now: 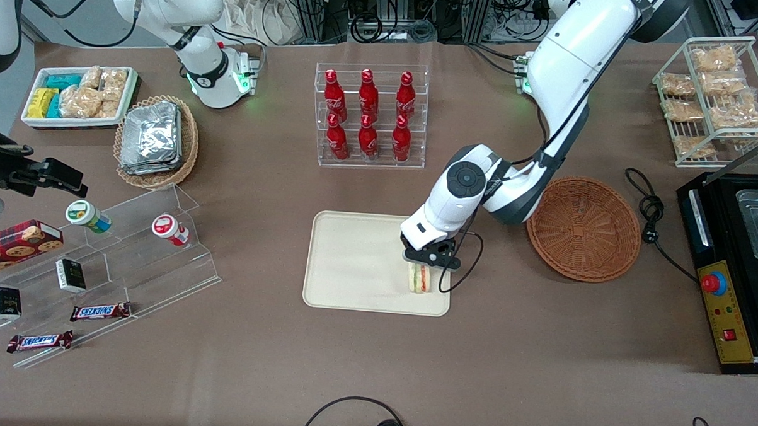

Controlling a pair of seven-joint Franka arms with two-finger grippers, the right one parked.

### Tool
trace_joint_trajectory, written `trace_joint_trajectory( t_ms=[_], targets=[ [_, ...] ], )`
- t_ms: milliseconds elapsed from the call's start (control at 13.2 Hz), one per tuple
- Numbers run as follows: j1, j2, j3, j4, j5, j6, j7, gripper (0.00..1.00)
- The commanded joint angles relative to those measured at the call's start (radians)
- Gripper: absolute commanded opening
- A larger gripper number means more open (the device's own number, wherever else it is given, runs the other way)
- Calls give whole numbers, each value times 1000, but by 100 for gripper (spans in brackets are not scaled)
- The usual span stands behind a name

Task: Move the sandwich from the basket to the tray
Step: 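Lower the sandwich onto the tray and open the left gripper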

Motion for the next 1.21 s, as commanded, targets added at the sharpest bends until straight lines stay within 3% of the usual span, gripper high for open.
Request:
trace_joint_trajectory(
  t_ms=[0, 152, 227, 379, 606, 1136],
  targets=[
    [-17, 10, 9, 30, 6, -66, -5, 12],
    [-17, 11, 9, 30, 6, -77, -4, 21],
    [-17, 11, 9, 28, 8, -77, -4, 33],
    [-18, 19, 9, 28, 10, -77, -4, 80],
    [-37, 19, 12, 31, 11, -77, -8, 99],
    [-32, 2, 18, 94, 11, -151, -50, 100]
  ],
)
